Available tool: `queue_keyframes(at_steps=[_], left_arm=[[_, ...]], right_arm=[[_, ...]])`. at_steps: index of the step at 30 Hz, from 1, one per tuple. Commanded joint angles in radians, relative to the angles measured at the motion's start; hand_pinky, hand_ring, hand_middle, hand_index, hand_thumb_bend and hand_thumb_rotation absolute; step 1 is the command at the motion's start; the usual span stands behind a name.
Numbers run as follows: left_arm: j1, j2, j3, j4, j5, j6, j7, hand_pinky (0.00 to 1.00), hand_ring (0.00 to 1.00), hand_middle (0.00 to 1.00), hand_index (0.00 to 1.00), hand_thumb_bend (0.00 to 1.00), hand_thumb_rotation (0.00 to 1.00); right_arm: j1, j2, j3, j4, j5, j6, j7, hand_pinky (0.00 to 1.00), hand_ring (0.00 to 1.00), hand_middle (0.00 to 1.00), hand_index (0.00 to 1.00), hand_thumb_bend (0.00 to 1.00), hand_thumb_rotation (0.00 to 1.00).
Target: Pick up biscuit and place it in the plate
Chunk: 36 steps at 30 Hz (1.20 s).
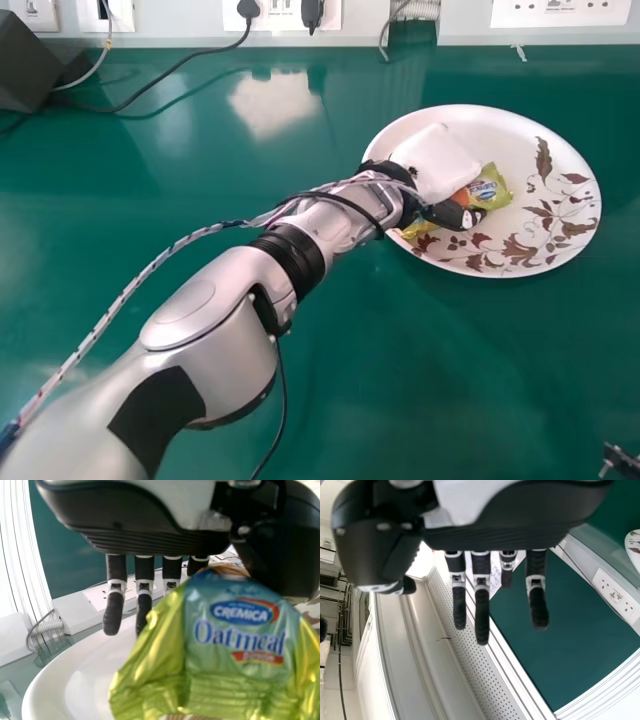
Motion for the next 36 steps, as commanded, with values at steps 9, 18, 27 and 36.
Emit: queue_keyframes(at_steps=[9, 18, 27, 36], left_arm=[[0.041, -0.005, -0.033, 0.025, 0.032, -0.013, -0.021, 0.28, 0.46, 0.59, 0.49, 0.52, 0.14], [0.047, -0.004, -0.034, 0.026, 0.032, -0.013, -0.008, 0.32, 0.51, 0.66, 0.56, 0.65, 0.28], [0.047, -0.013, -0.04, 0.027, 0.036, -0.007, -0.009, 0.34, 0.55, 0.72, 0.69, 0.91, 0.52], [0.044, -0.018, -0.029, 0.024, 0.021, -0.021, -0.016, 0.4, 0.58, 0.75, 0.73, 1.0, 0.58]], right_arm=[[-0.012, 0.042, 0.002, -0.007, 0.025, 0.013, 0.057, 0.24, 0.35, 0.49, 0.67, 0.55, 0.0], [-0.026, 0.046, -0.019, 0.026, 0.03, 0.003, 0.091, 0.24, 0.34, 0.49, 0.65, 0.55, 0.0], [-0.043, 0.056, -0.039, 0.05, -0.022, -0.018, 0.079, 0.22, 0.33, 0.49, 0.68, 0.55, 0.0], [-0.048, 0.048, -0.044, 0.048, -0.042, -0.012, 0.069, 0.22, 0.33, 0.49, 0.67, 0.55, 0.0]])
